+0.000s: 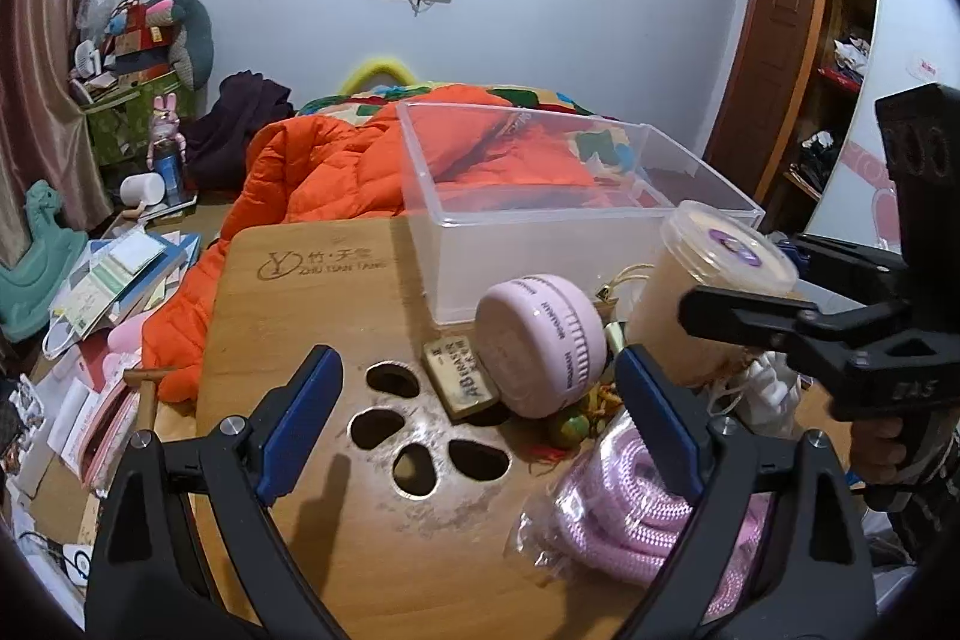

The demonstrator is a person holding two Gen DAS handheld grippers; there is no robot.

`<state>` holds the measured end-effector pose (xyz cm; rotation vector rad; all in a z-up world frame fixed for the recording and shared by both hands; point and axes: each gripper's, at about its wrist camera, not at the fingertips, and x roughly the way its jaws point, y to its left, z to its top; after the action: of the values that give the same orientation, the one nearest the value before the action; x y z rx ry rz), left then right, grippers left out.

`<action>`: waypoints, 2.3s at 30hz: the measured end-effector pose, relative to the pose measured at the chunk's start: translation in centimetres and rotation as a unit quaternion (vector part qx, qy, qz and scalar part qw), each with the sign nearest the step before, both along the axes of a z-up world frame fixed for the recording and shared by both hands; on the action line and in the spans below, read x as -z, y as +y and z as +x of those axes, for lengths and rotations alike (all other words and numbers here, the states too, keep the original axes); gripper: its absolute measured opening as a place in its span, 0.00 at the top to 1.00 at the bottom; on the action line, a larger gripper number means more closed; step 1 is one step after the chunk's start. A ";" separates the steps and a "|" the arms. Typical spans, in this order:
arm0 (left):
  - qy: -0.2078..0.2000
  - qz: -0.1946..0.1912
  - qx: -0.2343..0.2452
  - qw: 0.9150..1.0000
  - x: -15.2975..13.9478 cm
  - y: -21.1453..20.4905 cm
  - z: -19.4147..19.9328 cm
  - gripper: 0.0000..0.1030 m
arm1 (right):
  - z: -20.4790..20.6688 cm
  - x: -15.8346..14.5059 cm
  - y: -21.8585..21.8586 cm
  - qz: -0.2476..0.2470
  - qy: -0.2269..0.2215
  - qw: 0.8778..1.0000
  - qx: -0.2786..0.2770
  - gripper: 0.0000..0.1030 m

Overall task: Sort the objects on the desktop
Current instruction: 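Grasp the pink round gadget with the left tool while the right tool holds the cream tub, then carry the pink gadget and cream tub over the clear plastic box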

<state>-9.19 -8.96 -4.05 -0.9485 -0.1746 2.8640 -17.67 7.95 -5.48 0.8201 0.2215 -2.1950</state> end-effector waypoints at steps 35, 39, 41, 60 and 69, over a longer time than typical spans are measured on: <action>-0.043 -0.029 0.017 0.999 0.8 4.5 -3.0 0.60 | 1.4 -4.4 8.4 -0.036 0.032 0.996 0.079 0.35; -0.034 -0.030 0.010 0.999 0.2 4.5 -2.1 0.60 | 1.0 -4.2 9.1 -0.042 0.029 0.995 0.080 0.35; -0.030 -0.032 0.006 0.999 -0.3 4.5 -1.7 0.60 | 1.0 -4.2 9.2 -0.042 0.028 0.995 0.080 0.35; 0.054 -0.040 -0.010 0.998 -8.0 4.1 -0.2 0.60 | -0.1 -7.4 9.5 -0.056 0.047 0.994 0.078 0.35; 0.064 -0.024 -0.018 0.998 -9.8 2.5 -3.1 0.60 | -3.3 -8.6 8.2 -0.046 0.056 0.994 0.076 0.35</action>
<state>-12.31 -6.45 5.71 -0.7743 -0.1130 2.9618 -20.99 16.14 3.09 0.6833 0.1138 -2.3787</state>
